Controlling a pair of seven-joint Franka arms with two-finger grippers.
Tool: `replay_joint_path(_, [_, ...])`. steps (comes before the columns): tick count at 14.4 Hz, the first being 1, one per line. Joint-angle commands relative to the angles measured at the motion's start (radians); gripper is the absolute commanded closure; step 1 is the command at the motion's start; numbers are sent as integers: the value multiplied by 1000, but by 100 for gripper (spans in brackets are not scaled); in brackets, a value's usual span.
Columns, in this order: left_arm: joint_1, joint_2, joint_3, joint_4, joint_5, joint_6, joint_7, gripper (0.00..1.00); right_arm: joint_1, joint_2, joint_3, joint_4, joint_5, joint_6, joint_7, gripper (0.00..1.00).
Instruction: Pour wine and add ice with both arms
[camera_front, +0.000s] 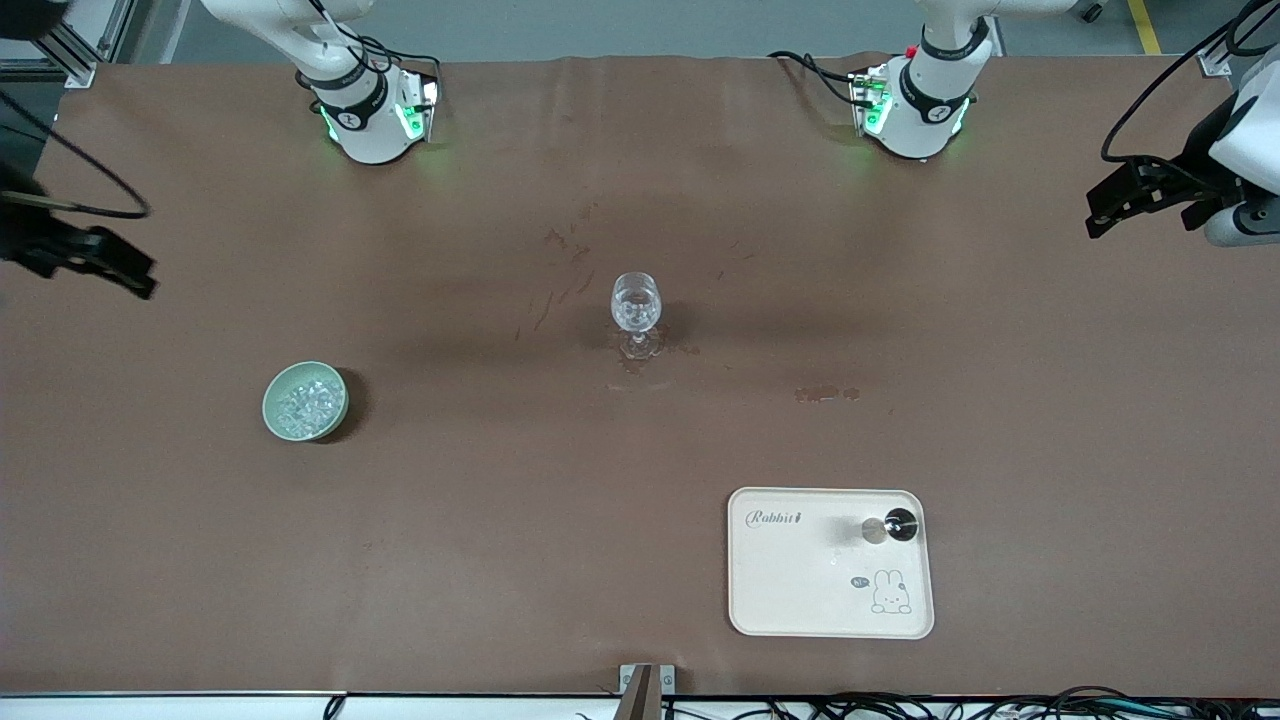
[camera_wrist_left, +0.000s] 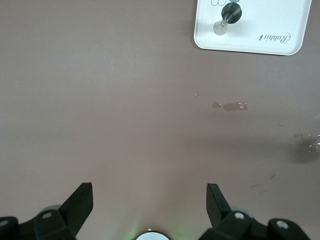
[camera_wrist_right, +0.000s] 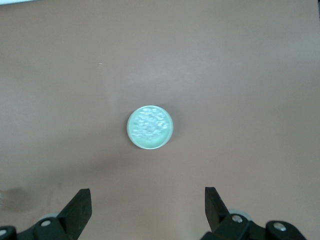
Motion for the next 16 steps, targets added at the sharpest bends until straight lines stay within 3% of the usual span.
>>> replay_joint_path(1, [-1, -37, -5, -38, -13, 21, -5, 0, -7, -36, -64, -45, 49, 14, -101, 0])
replay_joint_path(5, [112, -31, -133, -35, -24, 22, -2, 0, -15, -40, -76, -74, 62, 68, -135, 0])
replay_joint_path(10, [117, -26, -134, -27, -22, 19, 17, 0, -35, -60, -64, -95, 132, 71, -123, 0])
replay_joint_path(16, [116, -26, -134, -21, -25, 19, 17, 0, -40, -62, -50, -81, 118, 44, -136, 0])
